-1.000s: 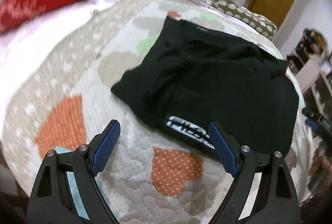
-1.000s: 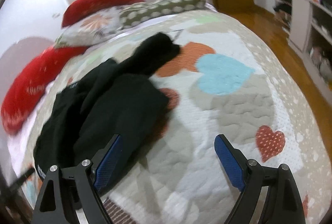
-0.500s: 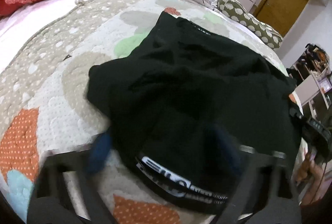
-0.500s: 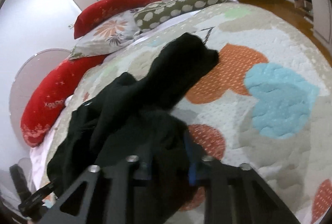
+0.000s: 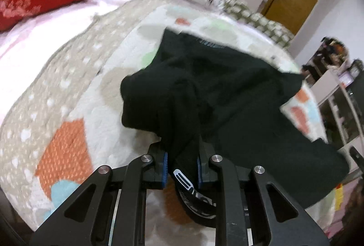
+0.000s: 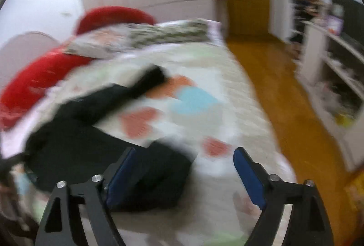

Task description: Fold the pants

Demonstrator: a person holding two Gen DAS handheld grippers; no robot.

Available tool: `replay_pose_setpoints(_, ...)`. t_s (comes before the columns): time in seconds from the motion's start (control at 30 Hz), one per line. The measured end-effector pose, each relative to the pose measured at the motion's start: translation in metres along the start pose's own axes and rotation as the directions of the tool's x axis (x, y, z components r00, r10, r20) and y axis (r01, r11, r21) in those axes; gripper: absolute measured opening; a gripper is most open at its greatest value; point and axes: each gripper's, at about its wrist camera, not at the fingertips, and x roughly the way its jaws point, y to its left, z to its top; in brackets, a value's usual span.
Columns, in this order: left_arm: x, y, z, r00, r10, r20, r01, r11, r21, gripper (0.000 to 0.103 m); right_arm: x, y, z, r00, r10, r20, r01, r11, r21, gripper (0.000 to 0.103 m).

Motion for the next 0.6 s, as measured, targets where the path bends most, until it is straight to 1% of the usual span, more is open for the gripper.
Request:
replay_pose_setpoints(0.03,0.006,0.004,-0.007,1.000,0.007,-0.024,-0.007,1.000,-0.007,0.017,0.000,-0.013,-0.006,0.999,-0.046,-0.013,0.046,0.999,0.024,0.085)
replay_pose_setpoints(0.07,0.009,0.007,-0.011,0.999,0.007,-0.034,-0.008,1.000,-0.017,0.017,-0.001,-0.034,-0.014,0.996,-0.081,-0.031,0.083,0.993,0.084,0.085)
replay_pose_setpoints(0.1,0.010,0.009,-0.014,0.999,0.003,-0.032,-0.004,1.000,-0.026,0.017,-0.002,-0.047,-0.017,0.996,-0.076,-0.036,0.080,0.988,0.132,0.085)
replay_pose_setpoints(0.13,0.010,0.010,-0.016,1.000,-0.001,-0.024,0.001,0.999,-0.034,0.017,-0.001,-0.063,-0.021,0.998,-0.046,-0.034,0.052,0.979,0.199,0.085)
replay_pose_setpoints(0.2,0.010,0.008,-0.014,1.000,0.010,-0.023,-0.011,0.999,-0.039,0.017,0.008,-0.078,-0.028,0.998,0.036,-0.044,-0.021,0.954,0.299,0.085)
replay_pose_setpoints(0.27,0.010,0.007,-0.014,0.999,0.026,-0.022,-0.027,0.999,-0.038,0.019,0.024,-0.072,-0.033,0.989,0.139,-0.045,-0.118,0.940,0.319,0.085)
replay_pose_setpoints(0.33,0.011,0.005,-0.012,0.999,0.035,-0.018,-0.036,0.999,-0.039,0.022,0.039,-0.056,-0.037,0.980,0.191,-0.053,-0.167,0.939,0.299,0.085)
replay_pose_setpoints(0.43,0.010,0.010,-0.012,0.999,0.030,-0.019,-0.031,0.998,-0.060,0.031,0.070,-0.027,-0.046,0.955,0.283,-0.091,-0.249,0.929,0.274,0.069)
replay_pose_setpoints(0.47,0.009,0.013,-0.012,0.999,0.027,-0.020,-0.029,0.997,-0.070,0.034,0.074,-0.014,-0.048,0.958,0.274,-0.080,-0.248,0.937,0.246,0.069)
replay_pose_setpoints(0.5,0.007,0.016,-0.011,0.999,0.030,-0.020,-0.032,0.996,-0.081,0.042,0.074,-0.003,-0.050,0.965,0.255,-0.067,-0.237,0.949,0.207,0.067)
replay_pose_setpoints(0.53,0.005,0.021,-0.011,0.999,0.038,-0.011,-0.039,0.994,-0.100,0.049,0.076,0.006,-0.051,0.970,0.235,-0.064,-0.222,0.961,0.165,0.056)
replay_pose_setpoints(0.57,0.004,0.023,-0.010,0.999,0.041,-0.001,-0.041,0.992,-0.118,0.052,0.080,0.014,-0.050,0.977,0.203,-0.066,-0.193,0.972,0.131,0.041)
replay_pose_setpoints(0.6,0.005,0.027,-0.009,0.999,0.042,0.011,-0.040,0.989,-0.143,0.054,0.080,0.018,-0.049,0.978,0.199,-0.056,-0.192,0.974,0.116,0.034)
